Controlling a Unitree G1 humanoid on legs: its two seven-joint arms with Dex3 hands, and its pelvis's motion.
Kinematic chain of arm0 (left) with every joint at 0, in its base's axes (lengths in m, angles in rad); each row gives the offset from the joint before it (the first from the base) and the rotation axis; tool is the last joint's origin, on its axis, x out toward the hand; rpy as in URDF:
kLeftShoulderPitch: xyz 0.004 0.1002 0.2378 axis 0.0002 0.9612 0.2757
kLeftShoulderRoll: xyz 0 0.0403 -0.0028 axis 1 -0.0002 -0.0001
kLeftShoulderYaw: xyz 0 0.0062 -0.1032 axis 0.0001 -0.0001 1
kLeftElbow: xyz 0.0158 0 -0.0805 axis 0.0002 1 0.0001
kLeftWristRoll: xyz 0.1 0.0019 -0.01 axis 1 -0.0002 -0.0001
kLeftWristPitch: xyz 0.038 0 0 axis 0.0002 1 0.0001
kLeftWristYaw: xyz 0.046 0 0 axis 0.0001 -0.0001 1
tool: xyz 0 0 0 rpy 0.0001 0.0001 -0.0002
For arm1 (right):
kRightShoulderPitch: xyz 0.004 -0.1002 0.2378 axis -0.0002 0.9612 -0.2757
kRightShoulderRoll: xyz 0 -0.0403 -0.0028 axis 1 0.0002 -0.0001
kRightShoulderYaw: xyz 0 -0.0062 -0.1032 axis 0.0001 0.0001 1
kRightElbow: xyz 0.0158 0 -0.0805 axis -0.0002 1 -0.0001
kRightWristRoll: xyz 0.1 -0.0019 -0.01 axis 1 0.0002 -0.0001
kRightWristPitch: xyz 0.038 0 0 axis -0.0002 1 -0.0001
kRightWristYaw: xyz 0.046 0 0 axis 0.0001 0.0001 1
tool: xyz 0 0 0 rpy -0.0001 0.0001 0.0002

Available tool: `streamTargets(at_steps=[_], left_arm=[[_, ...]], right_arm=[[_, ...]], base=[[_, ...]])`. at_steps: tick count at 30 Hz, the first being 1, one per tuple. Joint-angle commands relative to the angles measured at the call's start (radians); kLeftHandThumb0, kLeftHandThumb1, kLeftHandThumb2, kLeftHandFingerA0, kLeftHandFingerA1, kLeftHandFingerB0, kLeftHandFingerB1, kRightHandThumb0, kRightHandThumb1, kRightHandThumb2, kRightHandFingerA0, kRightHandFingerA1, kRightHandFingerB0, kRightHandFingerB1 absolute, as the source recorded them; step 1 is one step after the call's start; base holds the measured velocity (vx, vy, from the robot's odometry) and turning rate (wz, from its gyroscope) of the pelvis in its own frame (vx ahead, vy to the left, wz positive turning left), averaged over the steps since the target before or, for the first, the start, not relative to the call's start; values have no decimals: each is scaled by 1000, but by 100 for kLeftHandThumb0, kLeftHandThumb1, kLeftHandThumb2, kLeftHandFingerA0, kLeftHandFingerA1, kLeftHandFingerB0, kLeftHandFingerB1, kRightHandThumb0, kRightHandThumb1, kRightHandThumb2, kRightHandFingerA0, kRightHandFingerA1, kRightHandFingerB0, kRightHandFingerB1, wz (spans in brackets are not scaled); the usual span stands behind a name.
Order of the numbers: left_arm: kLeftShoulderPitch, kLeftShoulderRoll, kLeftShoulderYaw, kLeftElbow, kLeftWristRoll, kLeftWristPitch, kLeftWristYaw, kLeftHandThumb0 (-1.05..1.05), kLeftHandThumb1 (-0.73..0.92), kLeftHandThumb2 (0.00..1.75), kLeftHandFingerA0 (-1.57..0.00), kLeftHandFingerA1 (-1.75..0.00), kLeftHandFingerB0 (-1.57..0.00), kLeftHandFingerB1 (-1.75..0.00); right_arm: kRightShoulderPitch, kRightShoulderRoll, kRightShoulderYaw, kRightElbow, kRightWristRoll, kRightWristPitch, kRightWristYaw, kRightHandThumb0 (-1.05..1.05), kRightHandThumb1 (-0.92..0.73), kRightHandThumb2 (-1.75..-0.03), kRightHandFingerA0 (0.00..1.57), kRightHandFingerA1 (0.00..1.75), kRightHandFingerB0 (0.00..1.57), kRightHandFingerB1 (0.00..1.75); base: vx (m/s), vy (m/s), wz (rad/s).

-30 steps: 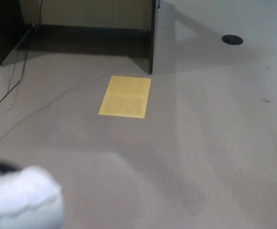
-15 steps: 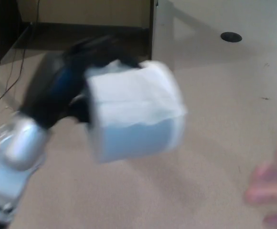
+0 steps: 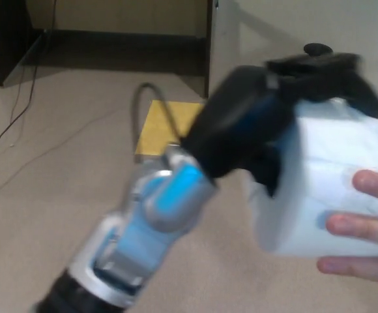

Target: A person is holding a toilet paper roll and the robot extends its left hand to grab the roll by inserting its thumb into the gap in the middle and brings its hand down by its side. Then it extends its arm again to hand the toilet paper roll back to the person.

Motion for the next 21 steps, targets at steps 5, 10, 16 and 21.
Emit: streamTargets(at_steps=[5,10,16,21], left_arm=[[-32,-112,-84,-54,126,194,-48,-4,69,71,-80,-159,-72,-139],[-29,-134,-98,-39,130,152,-28,-4,71,65,-83,-154,-76,-127],[-5,-130,-92,-83,148,209,-59,-48,45,72,-47,-53,-19,-39],[-35,-70,-47,-115,115,234,-145,-68,34,69,-3,-20,0,-8]], right_arm=[[-12,4,14,5,-10,1,-4,-36,-59,-58,78,58,26,30],[-19,16,2,4,3,8,9,-33,-60,-58,79,68,26,30],[-19,7,0,0,-1,10,2,-34,-59,-58,79,60,26,30],[-52,1,-3,1,-2,2,8,-34,-59,-58,79,61,26,30]], base=[[0,0,0],[0,0,0],[0,0,0],[0,0,0]])
